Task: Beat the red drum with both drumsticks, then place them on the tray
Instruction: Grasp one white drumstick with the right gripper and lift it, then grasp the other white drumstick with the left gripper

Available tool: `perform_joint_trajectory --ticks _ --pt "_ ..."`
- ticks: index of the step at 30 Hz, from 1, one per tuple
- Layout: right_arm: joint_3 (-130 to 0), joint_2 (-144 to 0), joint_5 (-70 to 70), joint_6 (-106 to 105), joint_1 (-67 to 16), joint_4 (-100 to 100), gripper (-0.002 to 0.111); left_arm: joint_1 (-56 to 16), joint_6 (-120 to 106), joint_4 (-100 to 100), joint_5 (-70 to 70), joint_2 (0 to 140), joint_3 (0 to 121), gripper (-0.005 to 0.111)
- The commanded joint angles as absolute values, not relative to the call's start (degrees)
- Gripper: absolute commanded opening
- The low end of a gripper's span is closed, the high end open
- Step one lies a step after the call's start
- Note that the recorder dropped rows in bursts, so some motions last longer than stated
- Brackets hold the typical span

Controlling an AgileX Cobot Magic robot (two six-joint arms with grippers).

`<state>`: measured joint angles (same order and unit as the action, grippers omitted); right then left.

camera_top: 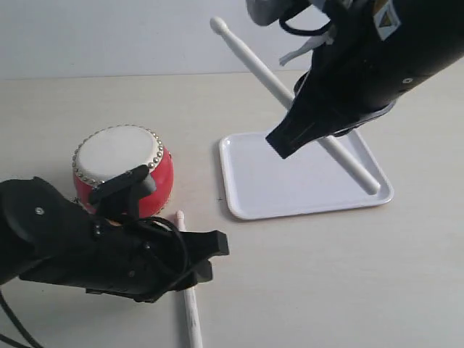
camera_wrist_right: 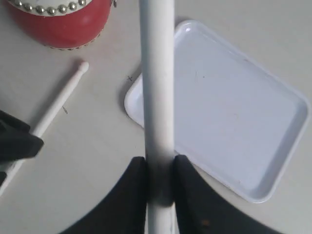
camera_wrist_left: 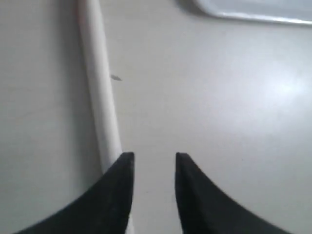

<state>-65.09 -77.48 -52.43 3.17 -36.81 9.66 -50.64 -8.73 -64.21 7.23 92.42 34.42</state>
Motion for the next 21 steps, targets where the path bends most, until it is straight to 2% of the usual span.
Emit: perform_joint_trajectory --ticks 1,3,12,18,21 --pt "-65.08 -71.06 -53.27 3.03 -36.67 10.36 0.000 -51.93 -9.05 -63.19 7.51 99.02 36.82 0.041" --pt "-65.08 -69.88 -53.27 3.03 -36.67 9.75 0.000 -51.93 -9.05 -62.38 8.19 99.41 36.82 0.035" --pt "-65.08 -69.29 -53.44 3.03 -36.67 8.98 0.000 -51.93 -7.09 -62.14 8.79 99.73 36.82 0.035" --pt "-65.08 -69.29 -53.42 3.03 -36.67 8.87 0.000 -53.38 -5.55 -61.60 10.38 105.39 36.82 0.035" --pt "-65.08 -69.29 -53.53 3.03 -36.67 8.73 0.000 -54.19 -5.55 -61.57 10.11 106.79 36.82 0.028"
